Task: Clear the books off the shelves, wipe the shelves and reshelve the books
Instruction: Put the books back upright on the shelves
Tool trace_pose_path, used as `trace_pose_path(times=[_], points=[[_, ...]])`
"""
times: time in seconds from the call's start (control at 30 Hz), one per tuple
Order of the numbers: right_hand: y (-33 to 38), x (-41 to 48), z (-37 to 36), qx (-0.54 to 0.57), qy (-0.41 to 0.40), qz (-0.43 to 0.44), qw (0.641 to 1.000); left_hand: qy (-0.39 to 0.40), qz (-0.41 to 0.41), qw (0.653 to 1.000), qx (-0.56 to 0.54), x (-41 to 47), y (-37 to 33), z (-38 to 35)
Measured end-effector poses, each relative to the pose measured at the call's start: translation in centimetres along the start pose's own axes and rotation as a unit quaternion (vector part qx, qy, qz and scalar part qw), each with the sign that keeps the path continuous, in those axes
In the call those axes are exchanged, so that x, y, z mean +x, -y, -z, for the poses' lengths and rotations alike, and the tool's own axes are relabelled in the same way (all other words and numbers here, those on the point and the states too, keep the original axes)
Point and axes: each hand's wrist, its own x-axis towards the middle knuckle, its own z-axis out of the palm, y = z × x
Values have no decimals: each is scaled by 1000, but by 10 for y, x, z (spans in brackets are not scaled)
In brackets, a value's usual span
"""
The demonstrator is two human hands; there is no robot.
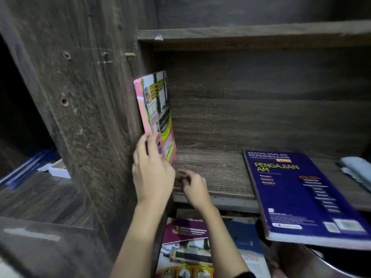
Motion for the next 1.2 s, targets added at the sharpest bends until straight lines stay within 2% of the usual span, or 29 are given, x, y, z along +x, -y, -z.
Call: trace_pose_path(times=[0.07,0.17,0.23,0.33,0.43,0.6,0.7,0.77,0.83,0.97,1.2], points=[[-1,-3,24,24,-56,-5,998,-13,9,999,-29,-1,-6,-3],[-2,-12,64,44,-141,1,989,50,69,995,-44,-5,-14,-12],[-9,-20,94,36,-203,-11,978,103,74,989,-76,-12,-21,-27],[-30,-37,136,-28,-281,-71,957,169,87,971,-147,-27,-40,-51],[-59,-61,174,-138,-340,-147,918,238,113,952,-157,-48,-62,-73],[-105,-90,214,-262,-295,-299,869,374,172,900,-147,-84,-94,-102],[-122,-100,228,-266,-260,-357,857,451,202,860,-129,-104,-106,-124],[-127,-104,232,-271,-245,-366,856,483,212,840,-127,-115,-111,-136],[-128,-106,233,-284,-242,-359,856,487,221,835,-129,-123,-113,-143],[-125,-106,237,-277,-247,-359,856,477,205,847,-117,-129,-114,-147],[-112,-100,235,-229,-253,-403,849,446,268,838,-166,-123,-104,-147]])
